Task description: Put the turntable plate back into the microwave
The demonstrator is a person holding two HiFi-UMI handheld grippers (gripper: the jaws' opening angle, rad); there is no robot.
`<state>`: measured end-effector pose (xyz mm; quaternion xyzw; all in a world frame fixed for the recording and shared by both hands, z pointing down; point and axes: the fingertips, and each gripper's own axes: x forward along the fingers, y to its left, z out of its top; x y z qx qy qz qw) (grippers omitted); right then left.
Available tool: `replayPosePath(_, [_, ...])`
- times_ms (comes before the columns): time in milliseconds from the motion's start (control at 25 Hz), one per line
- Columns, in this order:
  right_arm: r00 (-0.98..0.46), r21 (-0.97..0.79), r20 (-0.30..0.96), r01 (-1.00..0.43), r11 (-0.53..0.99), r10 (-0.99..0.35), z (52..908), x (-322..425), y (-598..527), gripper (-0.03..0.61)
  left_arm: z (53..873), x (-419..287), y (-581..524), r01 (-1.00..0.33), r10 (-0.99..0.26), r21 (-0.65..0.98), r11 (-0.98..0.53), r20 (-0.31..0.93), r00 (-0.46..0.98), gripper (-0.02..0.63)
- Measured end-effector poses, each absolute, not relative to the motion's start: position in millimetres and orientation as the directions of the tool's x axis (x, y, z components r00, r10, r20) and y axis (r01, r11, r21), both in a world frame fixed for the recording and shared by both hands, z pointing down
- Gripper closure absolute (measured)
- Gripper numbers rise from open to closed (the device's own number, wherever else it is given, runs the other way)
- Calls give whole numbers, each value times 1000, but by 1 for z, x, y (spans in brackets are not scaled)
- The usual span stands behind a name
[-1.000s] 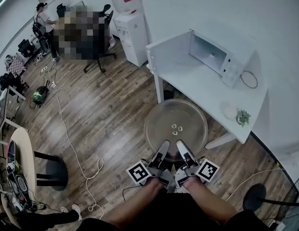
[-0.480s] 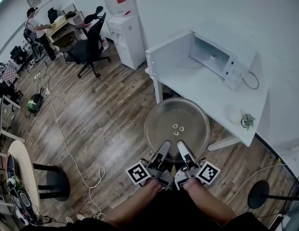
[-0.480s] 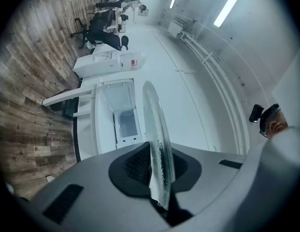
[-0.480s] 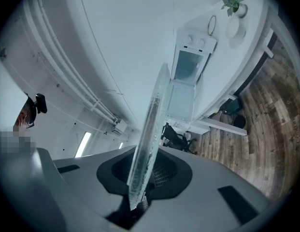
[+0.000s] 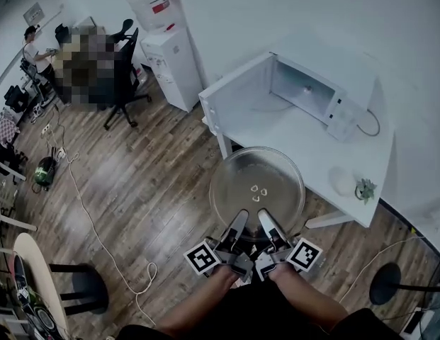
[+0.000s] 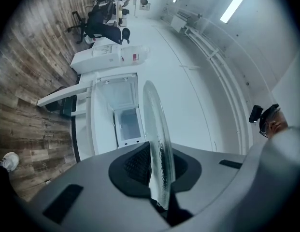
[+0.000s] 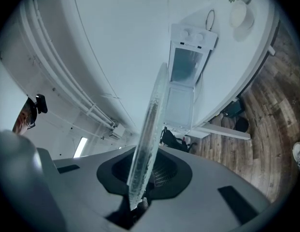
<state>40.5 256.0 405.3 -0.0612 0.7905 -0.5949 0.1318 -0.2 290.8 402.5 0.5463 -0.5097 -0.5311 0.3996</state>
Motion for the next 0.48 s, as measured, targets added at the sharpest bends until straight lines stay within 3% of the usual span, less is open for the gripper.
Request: replayPosePath(480, [-945,-962,-122,37,271,-304,412,12,155,511,408,-30,187,-131,-986,978,-160,-165,-33,565])
